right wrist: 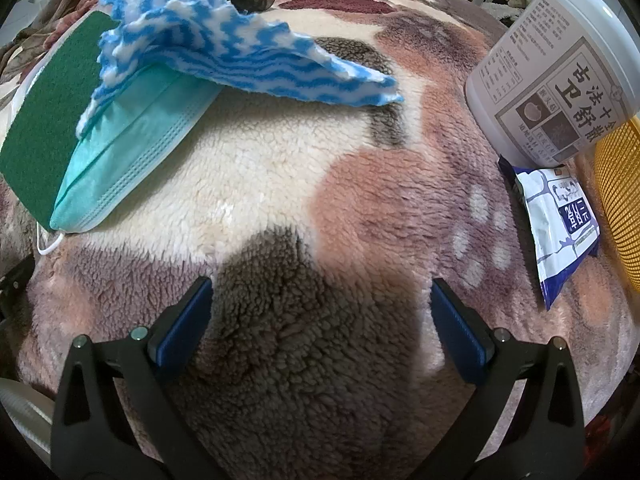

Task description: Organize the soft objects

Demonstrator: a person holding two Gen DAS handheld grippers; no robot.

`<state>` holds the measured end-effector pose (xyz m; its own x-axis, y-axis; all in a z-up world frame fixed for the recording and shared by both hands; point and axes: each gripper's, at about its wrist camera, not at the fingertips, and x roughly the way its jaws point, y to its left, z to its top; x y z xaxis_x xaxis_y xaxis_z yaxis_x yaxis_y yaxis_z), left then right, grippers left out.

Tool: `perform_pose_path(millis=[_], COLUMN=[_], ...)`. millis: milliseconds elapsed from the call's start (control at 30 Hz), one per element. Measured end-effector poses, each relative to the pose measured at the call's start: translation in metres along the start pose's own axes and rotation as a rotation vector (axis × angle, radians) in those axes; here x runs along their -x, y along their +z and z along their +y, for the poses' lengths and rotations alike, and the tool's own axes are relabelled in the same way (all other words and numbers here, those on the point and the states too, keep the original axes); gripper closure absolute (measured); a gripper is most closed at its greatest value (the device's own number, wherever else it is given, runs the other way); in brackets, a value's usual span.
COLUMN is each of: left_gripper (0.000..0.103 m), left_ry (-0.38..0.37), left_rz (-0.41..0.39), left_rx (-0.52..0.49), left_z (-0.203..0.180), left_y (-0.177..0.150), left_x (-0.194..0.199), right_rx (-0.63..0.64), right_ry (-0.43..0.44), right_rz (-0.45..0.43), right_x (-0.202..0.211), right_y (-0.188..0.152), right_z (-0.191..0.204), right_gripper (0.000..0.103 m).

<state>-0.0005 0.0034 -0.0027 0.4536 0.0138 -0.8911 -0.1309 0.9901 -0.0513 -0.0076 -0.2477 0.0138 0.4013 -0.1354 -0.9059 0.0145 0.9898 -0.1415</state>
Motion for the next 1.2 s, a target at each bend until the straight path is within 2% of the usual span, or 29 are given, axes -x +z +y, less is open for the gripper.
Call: perform_pose_path(millis=[1200], left_gripper=[0.000], left_ry=[0.001], left_rz=[-0.004], left_rx=[-0.002], left_z=[-0.004], left_y=[-0.002], left_x=[0.002], right_rx=[0.002], right_ry=[0.003], right_rz=[-0.021], right_x=[0.001], right_y=[-0.011], right_z=[-0.001], right_gripper=[0.000])
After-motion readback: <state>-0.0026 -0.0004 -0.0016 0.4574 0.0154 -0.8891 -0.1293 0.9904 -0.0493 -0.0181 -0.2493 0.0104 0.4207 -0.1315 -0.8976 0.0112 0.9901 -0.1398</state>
